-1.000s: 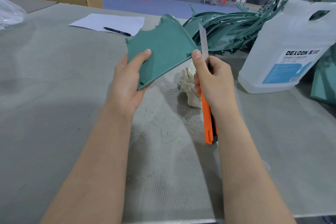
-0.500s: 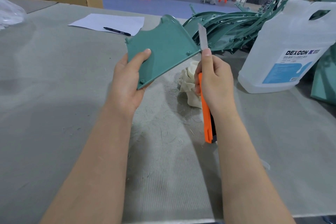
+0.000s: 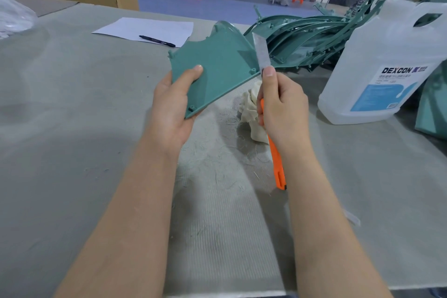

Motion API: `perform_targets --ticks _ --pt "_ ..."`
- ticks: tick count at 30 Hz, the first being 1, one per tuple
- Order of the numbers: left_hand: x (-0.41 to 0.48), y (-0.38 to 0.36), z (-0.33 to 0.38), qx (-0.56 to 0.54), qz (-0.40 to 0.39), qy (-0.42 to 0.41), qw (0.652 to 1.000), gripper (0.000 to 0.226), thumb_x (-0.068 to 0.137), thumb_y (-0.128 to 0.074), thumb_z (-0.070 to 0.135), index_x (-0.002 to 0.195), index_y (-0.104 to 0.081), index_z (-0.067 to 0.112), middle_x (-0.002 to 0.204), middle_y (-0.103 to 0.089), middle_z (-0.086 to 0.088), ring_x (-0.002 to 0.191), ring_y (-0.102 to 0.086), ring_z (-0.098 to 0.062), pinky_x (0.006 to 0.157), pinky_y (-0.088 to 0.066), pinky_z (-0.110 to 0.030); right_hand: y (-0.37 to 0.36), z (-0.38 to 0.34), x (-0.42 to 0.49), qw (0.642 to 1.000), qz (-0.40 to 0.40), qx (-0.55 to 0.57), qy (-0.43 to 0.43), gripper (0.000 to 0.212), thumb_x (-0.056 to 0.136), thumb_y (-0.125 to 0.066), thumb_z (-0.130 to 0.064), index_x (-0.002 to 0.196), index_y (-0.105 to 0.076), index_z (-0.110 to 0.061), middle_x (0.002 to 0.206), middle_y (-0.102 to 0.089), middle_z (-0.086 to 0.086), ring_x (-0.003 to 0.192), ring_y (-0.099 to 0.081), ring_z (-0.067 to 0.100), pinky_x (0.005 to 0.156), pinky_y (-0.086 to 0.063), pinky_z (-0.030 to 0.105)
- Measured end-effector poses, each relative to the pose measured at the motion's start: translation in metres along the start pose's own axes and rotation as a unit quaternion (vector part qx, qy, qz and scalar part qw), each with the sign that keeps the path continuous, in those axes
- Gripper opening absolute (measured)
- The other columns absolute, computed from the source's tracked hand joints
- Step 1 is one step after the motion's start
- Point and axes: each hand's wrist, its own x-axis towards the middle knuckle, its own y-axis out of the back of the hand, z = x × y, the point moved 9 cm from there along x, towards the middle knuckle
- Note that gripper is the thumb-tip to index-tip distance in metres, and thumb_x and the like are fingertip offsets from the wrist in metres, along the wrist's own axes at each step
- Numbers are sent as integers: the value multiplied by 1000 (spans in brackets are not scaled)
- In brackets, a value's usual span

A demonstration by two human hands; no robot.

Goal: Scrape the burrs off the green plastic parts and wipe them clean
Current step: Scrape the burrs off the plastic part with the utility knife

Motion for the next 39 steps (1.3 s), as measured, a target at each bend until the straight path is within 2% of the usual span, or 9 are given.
perform_targets --ticks 5,9,13,17,21,26,31,39 --pt "0 0 0 -2 9 -1 1000 12 92 -58 12 93 -66 21 73 -73 8 61 -67 -4 48 -47 -16 -7 -6 -4 999 -13 -30 35 52 103 -39 -39 68 -46 -1 64 -54 19 57 -46 25 60 -41 41" --pt "0 2 0 1 11 -1 1000 12 92 -59 13 94 -66 22 73 -73 8 61 -67 -4 49 -47 -16 -1 -2 -1 999 5 -37 29 53 103 -38 -39 70 -47 1 63 -54 18 64 -53 36 61 -44 43" --pt "1 2 0 3 12 -2 1000 11 91 -59 14 93 -66 22 73 -72 8 60 -66 -4 48 -47 -16 9 2 1 998 36 -54 26 53 103 -38 -40 69 -49 -1 64 -56 16 64 -52 33 61 -42 42" --pt "1 3 0 0 17 -2 1000 11 91 -60 14 94 -66 23 74 -73 8 62 -67 -4 49 -47 -16 3 -1 0 997 17 -67 40 53 103 -38 -40 70 -49 0 64 -55 16 63 -51 31 62 -41 39" --pt "2 5 0 -1 23 0 1000 11 91 -60 14 95 -66 23 75 -73 8 62 -67 -4 49 -48 -17 -3 -4 -2 996 -3 -68 54 52 103 -38 -40 70 -47 0 64 -55 17 62 -51 31 61 -42 40" --pt "0 2 1 -7 15 -6 1000 13 91 -59 12 95 -67 22 77 -73 7 65 -68 -5 50 -48 -17 9 2 2 997 35 -60 25 51 103 -38 -39 68 -48 -3 62 -54 11 64 -53 32 63 -45 43" --pt "-1 2 2 -11 12 -7 1000 14 92 -59 12 96 -68 22 79 -74 6 66 -69 -6 51 -48 -17 11 3 2 997 38 -61 16 51 103 -38 -39 68 -49 -4 63 -54 10 64 -54 34 64 -47 47" --pt "2 7 2 -5 20 -8 1000 14 91 -60 13 98 -68 22 82 -74 5 68 -69 -7 51 -49 -18 6 4 1 998 21 -66 11 52 103 -38 -41 71 -50 -1 66 -57 15 66 -55 35 66 -48 51"
